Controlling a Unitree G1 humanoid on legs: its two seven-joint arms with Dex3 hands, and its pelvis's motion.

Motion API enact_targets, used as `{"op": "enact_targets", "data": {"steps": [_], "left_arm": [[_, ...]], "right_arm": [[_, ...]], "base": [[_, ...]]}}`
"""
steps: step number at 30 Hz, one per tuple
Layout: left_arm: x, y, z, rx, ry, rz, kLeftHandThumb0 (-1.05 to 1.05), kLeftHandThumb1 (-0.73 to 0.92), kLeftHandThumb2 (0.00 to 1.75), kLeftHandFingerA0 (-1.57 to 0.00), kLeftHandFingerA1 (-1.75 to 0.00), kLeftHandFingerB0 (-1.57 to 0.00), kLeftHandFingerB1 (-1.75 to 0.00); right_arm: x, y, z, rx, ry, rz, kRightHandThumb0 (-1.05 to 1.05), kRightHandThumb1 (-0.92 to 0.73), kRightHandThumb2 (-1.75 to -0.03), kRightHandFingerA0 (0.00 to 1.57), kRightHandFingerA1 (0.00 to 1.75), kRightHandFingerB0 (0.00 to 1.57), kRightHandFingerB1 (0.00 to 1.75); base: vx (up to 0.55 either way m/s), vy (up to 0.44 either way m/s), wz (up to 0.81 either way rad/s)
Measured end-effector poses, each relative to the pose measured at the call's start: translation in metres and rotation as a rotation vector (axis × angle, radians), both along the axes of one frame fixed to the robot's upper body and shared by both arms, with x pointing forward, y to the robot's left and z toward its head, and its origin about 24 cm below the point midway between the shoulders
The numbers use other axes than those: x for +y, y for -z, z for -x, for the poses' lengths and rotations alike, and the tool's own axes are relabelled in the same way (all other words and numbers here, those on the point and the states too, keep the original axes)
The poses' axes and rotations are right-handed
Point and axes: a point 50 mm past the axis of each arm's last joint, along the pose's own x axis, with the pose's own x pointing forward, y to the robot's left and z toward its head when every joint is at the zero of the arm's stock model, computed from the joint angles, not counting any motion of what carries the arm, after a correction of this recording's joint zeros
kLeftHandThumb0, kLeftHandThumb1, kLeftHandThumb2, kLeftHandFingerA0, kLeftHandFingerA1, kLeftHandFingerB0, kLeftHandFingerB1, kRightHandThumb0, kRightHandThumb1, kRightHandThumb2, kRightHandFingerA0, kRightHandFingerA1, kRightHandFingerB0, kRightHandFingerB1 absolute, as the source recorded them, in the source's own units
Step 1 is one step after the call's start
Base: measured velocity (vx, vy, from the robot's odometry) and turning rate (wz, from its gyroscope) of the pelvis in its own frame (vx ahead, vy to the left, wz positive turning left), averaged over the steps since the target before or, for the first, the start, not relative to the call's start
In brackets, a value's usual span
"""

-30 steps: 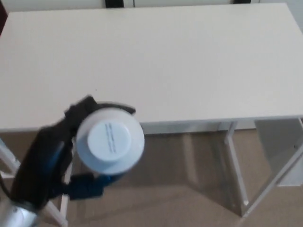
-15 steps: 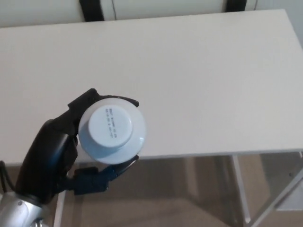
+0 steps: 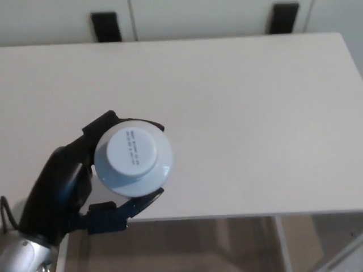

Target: The robot picks up a bottle from a person using its left hand and walk towards the table in frontand put the bottle on the table.

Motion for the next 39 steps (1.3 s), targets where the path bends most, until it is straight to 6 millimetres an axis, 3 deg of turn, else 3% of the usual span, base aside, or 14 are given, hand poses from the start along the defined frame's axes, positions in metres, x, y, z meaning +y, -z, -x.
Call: {"op": "enact_targets", "data": {"steps": [7,10,18,25,30,33,39], "left_arm": [[0.001,0.002,-0.002,0.008,-0.004,-0.001,-0.3,0.79,0.7,-0.98,-1.46,-0.76,-1.02],[0.002,0.002,-0.009,0.01,-0.01,-0.002,-0.29,0.79,0.71,-0.91,-1.48,-0.76,-1.04],[-0.003,0.001,-0.048,0.008,-0.015,0.01,-0.22,0.8,0.7,-0.95,-1.44,-0.75,-1.07],[-0.014,0.012,-0.085,0.104,-0.04,0.03,-0.12,0.83,0.73,-0.94,-1.46,-0.76,-1.07],[-0.018,0.024,-0.102,0.192,-0.074,0.041,-0.11,0.85,0.67,-0.92,-1.44,-0.74,-1.02],[-0.023,0.026,-0.115,0.223,-0.086,0.041,-0.11,0.86,0.67,-0.86,-1.46,-0.74,-1.01],[-0.032,0.045,-0.119,0.301,-0.092,0.011,-0.14,0.85,0.67,-0.92,-1.44,-0.75,-1.0]], "right_arm": [[0.002,0.0,-0.002,-0.003,-0.008,-0.001,-0.38,-0.79,-0.63,0.63,0.5,0.52,0.43],[0.002,0.002,0.001,0.009,-0.006,0.0,-0.38,-0.79,-0.63,0.64,0.51,0.52,0.43],[-0.002,-0.001,0.0,0.005,-0.007,0.011,-0.39,-0.79,-0.63,0.65,0.51,0.51,0.42],[-0.001,0.0,0.004,0.011,-0.008,0.006,-0.39,-0.77,-0.63,0.64,0.52,0.5,0.42],[0.002,0.004,0.013,0.033,0.0,-0.008,-0.39,-0.76,-0.62,0.63,0.48,0.51,0.41],[0.003,0.002,0.004,0.011,-0.003,-0.009,-0.39,-0.77,-0.63,0.63,0.51,0.51,0.42],[0.003,0.002,0.005,0.009,0.003,-0.019,-0.39,-0.78,-0.63,0.61,0.51,0.48,0.41]], "base": [[0.0,-0.004,0.07],[-0.05,-0.312,-0.15],[0.01,-0.145,-0.02],[0.09,0.114,-0.06],[0.08,0.181,0.19],[-0.01,0.014,0.03],[0.0,0.0,0.0]]}}
